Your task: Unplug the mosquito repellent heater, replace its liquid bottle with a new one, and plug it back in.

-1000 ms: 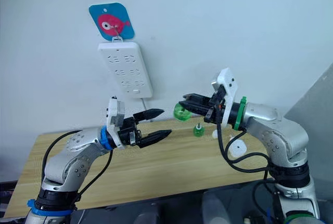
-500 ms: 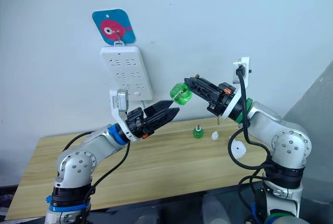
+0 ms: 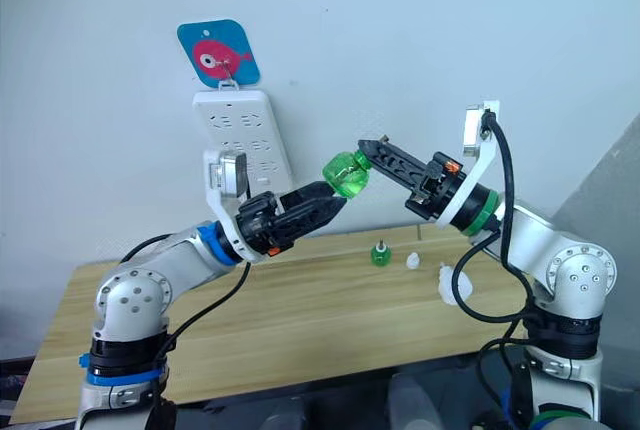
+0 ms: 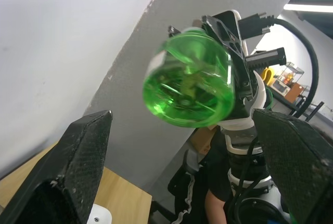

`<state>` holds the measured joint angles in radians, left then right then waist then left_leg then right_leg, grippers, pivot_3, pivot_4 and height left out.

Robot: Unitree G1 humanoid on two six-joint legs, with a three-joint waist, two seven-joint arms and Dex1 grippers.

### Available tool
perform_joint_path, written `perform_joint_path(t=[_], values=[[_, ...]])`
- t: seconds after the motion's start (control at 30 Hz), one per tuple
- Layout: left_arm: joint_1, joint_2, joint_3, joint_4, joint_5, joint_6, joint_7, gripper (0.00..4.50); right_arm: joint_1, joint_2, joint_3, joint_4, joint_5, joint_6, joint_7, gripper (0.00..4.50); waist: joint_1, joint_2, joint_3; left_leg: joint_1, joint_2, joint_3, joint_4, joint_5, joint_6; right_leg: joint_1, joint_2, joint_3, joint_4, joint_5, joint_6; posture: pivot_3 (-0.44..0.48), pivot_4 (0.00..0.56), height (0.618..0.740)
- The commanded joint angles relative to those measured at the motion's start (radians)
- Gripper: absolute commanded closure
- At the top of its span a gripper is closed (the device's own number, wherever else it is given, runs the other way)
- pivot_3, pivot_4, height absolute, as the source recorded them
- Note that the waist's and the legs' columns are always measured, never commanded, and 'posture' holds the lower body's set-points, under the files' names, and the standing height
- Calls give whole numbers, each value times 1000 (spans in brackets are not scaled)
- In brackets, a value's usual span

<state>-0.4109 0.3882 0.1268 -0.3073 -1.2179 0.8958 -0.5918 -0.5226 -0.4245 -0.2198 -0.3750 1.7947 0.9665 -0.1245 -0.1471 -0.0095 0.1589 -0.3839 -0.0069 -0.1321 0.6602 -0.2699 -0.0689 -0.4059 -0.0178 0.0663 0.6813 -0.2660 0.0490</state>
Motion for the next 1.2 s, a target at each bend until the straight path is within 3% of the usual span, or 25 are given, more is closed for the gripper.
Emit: perform_joint_path(t=[0.03,0.4,0.77,0.87,1.07,1.2], values=[[-25,0,26,-18,-58,10,2,0,7,-31,7,-13,64,-40,2,3831,1,0,0,0,0,0,0,0,0,0,0,0,0,0,0,-179,117,740],[-44,-20,24,-20,-165,22,82,0,31,-79,57,-28,131,-106,-4,3831,5,0,0,0,0,1,0,0,0,0,0,1,-1,0,0,-181,116,740],[-45,-29,6,-23,-192,26,93,0,40,-100,84,-37,158,-133,4,3831,5,0,0,0,0,1,0,0,0,0,0,1,-1,0,0,-180,114,740],[-46,-33,5,-22,-192,24,98,586,43,-103,88,-40,157,-136,5,3831,5,0,0,0,0,1,0,0,0,0,0,1,-1,0,0,-180,114,740],[-43,-41,-5,-27,-168,17,114,2272,42,-108,95,-41,157,-146,6,3831,6,0,0,0,0,1,0,0,1,0,0,2,-1,0,0,-181,117,740],[-40,-48,-11,-37,-155,12,122,2288,43,-113,100,-41,156,-151,9,3831,6,0,0,0,0,1,0,0,1,0,0,2,-1,0,1,-178,117,740]])
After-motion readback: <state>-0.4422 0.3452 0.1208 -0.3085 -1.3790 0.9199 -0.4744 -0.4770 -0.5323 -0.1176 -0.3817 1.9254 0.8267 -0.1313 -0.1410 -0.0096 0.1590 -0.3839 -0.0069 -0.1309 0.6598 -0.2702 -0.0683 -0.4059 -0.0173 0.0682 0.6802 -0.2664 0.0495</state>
